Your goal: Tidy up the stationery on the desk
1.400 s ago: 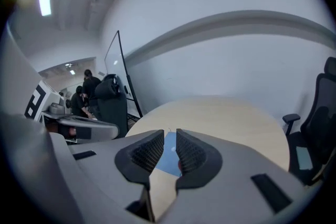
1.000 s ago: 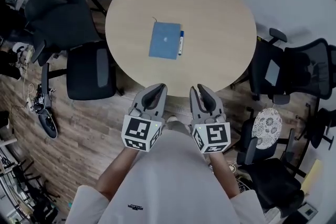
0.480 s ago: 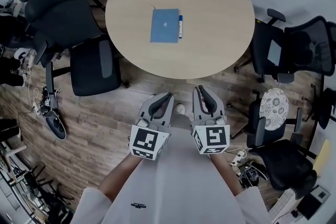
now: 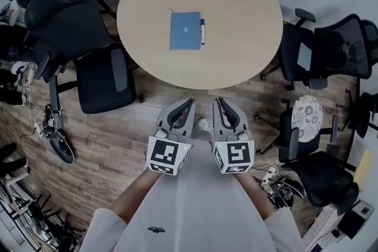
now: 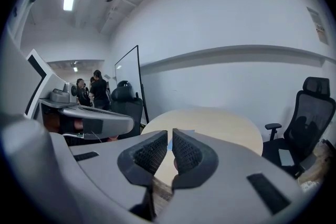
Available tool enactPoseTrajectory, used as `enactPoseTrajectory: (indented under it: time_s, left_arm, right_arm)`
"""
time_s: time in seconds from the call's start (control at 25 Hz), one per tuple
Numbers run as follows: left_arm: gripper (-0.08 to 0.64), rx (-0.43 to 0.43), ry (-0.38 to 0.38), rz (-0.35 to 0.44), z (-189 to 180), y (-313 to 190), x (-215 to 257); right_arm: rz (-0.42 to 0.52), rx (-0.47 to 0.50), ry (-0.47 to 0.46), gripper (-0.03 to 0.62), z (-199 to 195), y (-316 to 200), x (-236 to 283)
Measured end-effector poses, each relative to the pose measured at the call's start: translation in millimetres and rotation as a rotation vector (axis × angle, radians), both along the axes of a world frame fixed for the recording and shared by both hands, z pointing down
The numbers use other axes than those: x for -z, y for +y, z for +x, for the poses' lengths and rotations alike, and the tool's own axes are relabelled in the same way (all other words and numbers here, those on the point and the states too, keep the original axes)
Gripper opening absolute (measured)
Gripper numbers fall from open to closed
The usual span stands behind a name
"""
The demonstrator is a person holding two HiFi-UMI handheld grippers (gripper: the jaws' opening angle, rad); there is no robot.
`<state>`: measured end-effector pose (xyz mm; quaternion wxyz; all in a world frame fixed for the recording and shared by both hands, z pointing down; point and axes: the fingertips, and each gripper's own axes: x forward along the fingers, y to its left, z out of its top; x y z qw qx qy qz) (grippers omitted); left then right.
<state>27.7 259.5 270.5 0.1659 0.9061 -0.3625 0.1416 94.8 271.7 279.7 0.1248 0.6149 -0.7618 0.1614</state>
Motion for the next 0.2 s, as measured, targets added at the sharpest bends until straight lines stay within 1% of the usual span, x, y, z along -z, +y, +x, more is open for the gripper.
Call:
enactPoseTrajectory:
  time_s: [0.2]
  left_arm:
    - [0.025, -0.016, 0.014, -0.038, -12.7, 1.4, -10.5]
  right_arm:
    - [-0.035, -0.028, 0.007, 0.055, -5.7, 3.8, -6.9]
